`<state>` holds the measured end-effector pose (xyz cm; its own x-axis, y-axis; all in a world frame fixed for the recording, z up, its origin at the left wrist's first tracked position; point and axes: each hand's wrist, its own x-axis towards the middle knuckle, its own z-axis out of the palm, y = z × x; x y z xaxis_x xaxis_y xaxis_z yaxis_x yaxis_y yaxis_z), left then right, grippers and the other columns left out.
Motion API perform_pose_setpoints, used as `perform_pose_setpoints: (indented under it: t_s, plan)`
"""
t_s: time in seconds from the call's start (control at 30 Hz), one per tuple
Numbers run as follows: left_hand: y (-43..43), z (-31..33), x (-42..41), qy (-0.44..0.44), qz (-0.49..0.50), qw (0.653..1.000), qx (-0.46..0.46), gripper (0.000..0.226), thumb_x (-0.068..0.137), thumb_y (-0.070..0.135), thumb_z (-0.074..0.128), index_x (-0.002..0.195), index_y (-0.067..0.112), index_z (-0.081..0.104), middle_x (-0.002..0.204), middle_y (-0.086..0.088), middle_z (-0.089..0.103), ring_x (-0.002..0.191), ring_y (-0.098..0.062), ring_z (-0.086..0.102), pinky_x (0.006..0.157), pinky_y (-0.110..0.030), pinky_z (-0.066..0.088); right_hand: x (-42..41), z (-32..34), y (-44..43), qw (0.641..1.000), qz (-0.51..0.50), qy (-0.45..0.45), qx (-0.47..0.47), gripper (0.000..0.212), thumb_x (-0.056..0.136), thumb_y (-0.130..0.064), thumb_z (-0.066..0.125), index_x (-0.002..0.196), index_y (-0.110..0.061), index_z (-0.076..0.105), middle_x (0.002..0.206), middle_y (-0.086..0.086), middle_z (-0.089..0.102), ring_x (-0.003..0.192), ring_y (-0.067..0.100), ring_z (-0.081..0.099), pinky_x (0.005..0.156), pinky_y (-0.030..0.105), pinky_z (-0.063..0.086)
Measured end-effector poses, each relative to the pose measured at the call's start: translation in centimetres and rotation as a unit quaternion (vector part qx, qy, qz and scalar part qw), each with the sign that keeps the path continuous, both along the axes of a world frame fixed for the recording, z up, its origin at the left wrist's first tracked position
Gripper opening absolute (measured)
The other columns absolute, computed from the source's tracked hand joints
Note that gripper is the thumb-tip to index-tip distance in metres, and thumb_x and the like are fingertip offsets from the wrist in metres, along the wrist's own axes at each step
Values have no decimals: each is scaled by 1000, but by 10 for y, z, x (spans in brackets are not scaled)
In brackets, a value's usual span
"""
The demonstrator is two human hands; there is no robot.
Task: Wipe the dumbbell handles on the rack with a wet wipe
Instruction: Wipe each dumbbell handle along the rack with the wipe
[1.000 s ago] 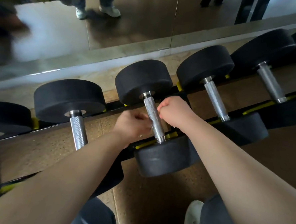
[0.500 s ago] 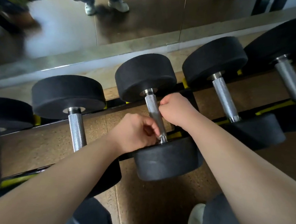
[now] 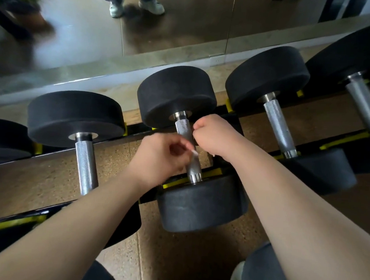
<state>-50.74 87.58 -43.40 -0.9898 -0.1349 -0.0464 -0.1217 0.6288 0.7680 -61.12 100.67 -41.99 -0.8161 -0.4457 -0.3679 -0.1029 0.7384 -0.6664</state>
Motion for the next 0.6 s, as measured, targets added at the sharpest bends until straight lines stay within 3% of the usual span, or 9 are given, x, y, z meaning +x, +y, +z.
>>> perform_pose_setpoints:
  t_s: [0.1,0.2,0.3,0.4,0.5,0.6]
  plan:
    - [-2,-1,-8,11,131,985,110,4,89,17,79,87,20,76,77,2,77,68,-11,74,71,-26,61,-3,1,0,1000,8,-4,-3,23,90,-5,49,71,-12,57,68,5,49,63,20,49,56,32,38]
    - [-8,-7,-14,-36,214,957,193,4,89,10,78,87,14,76,79,-1,77,73,-13,76,75,-31,63,-6,-1,-1,1000,17,-18,-5,20,90,-4,46,73,-13,52,69,5,46,64,22,47,58,34,38]
    - [-11,-11,-10,-174,156,949,210,7,84,-2,75,85,5,77,85,-13,76,75,-19,74,82,-38,61,-10,-2,0,999,31,-35,3,23,87,-1,44,69,-15,42,67,6,42,66,23,45,58,33,35]
    - [-6,-10,-3,-306,78,928,196,11,83,-10,72,91,-5,76,94,-20,76,83,-26,72,87,-40,61,-10,-2,2,998,45,-46,27,25,88,0,43,68,-15,43,68,7,47,66,25,50,58,31,39]
    - [-5,-19,-16,-264,149,922,241,18,85,-9,70,98,0,77,98,-21,76,88,-25,75,84,-36,63,-10,-1,5,996,59,-52,50,24,90,2,42,74,-13,53,72,11,57,67,28,58,57,33,45]
    - [-5,-22,-39,-181,202,878,393,19,96,-7,60,109,2,70,102,-12,75,84,-14,75,70,-23,61,-15,-2,9,995,42,-62,64,27,97,0,45,110,-4,69,99,17,72,78,31,68,67,38,56]
